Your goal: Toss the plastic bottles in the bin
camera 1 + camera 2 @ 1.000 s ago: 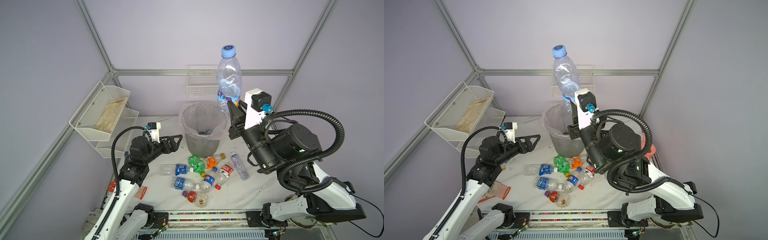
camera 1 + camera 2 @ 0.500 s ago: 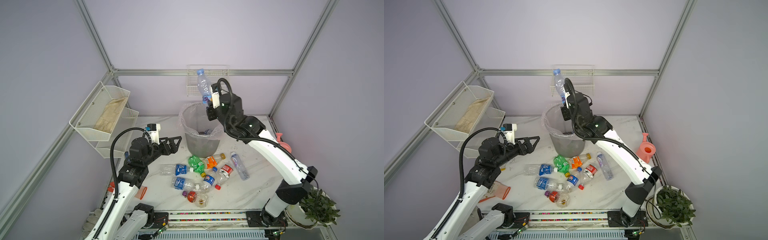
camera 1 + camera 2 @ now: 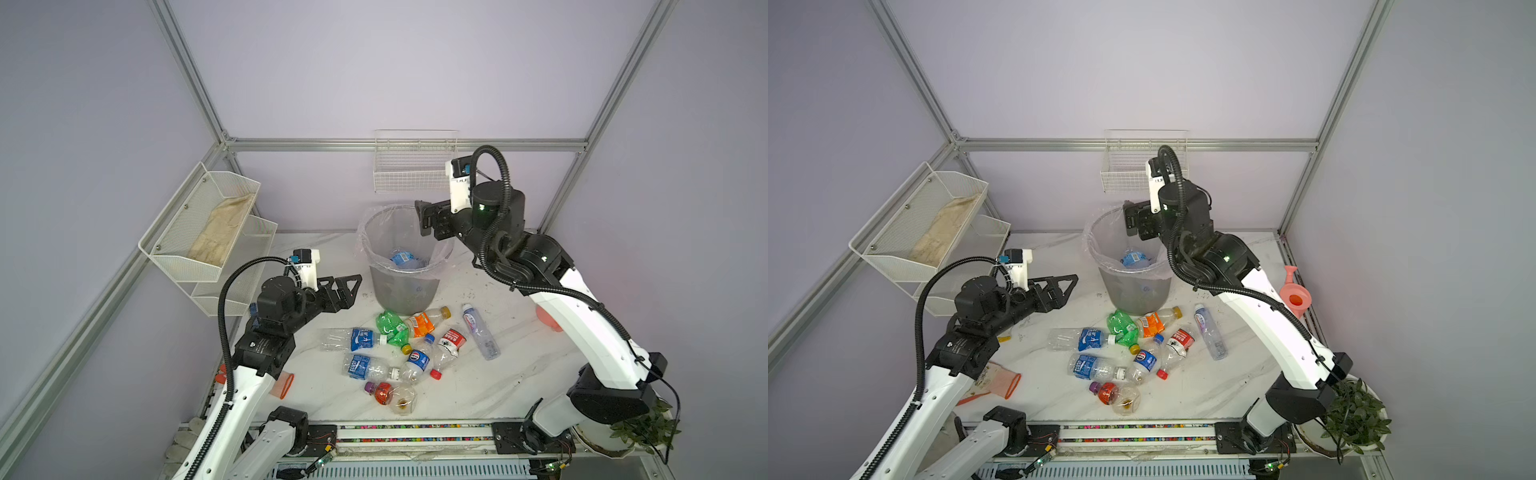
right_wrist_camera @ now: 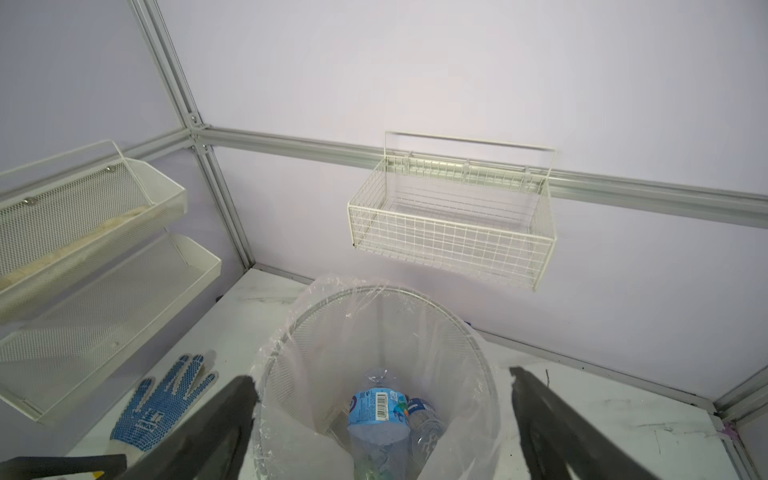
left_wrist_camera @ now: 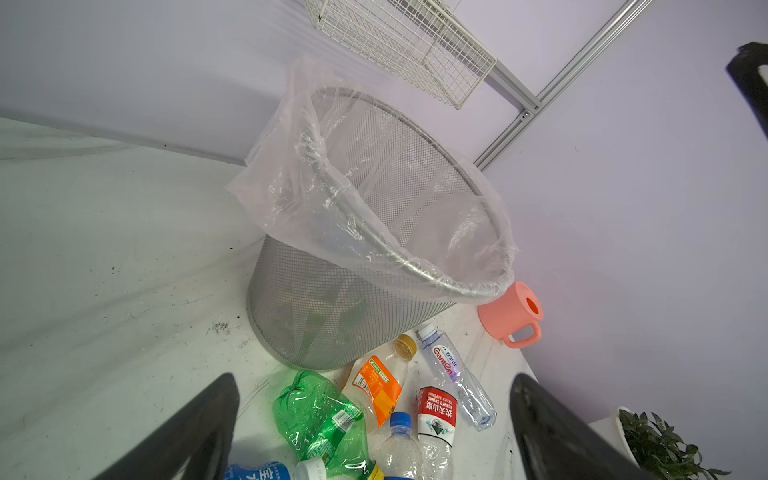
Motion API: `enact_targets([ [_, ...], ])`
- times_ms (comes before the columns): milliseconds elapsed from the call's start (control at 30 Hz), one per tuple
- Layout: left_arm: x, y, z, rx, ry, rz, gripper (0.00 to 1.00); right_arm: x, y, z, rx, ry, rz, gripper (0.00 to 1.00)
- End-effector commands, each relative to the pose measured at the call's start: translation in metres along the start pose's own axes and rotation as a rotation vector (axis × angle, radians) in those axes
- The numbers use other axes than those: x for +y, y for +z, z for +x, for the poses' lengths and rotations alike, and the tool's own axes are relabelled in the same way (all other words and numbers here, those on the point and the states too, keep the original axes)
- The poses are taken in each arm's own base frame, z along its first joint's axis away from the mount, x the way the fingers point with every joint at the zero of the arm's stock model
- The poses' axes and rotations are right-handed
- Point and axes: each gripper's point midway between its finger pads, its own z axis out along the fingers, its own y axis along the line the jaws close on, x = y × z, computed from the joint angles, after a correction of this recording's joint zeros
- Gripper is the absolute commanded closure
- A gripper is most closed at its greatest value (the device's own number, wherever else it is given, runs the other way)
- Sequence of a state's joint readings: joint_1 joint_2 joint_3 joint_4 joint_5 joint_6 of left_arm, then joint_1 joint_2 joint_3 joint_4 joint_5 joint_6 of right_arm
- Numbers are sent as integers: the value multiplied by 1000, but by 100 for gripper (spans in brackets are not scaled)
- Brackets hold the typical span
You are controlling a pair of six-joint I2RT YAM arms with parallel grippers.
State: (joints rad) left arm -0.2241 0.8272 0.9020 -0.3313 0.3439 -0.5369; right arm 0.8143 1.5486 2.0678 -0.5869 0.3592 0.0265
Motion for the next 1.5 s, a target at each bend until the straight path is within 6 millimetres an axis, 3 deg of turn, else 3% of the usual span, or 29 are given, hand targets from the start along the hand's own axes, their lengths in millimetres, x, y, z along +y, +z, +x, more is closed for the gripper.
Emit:
enact_targets([
  [0,-30,-17,-40,-99,60,54,0,5,15,22,50,-3,-1,3],
  [833,-32,-12,-30,-62,60,66,0,-1,11,43,94,2,20,3],
  [1133,-33,-5,-19,-9,99,46,0,-11,8,72,156,36,59,3],
  [1267,-37,1,-9,42,137,28,1,-15,5,81,172,47,69,3],
  [1467,-42,12,26,186,205,2,2,-25,-1,72,144,67,97,3],
])
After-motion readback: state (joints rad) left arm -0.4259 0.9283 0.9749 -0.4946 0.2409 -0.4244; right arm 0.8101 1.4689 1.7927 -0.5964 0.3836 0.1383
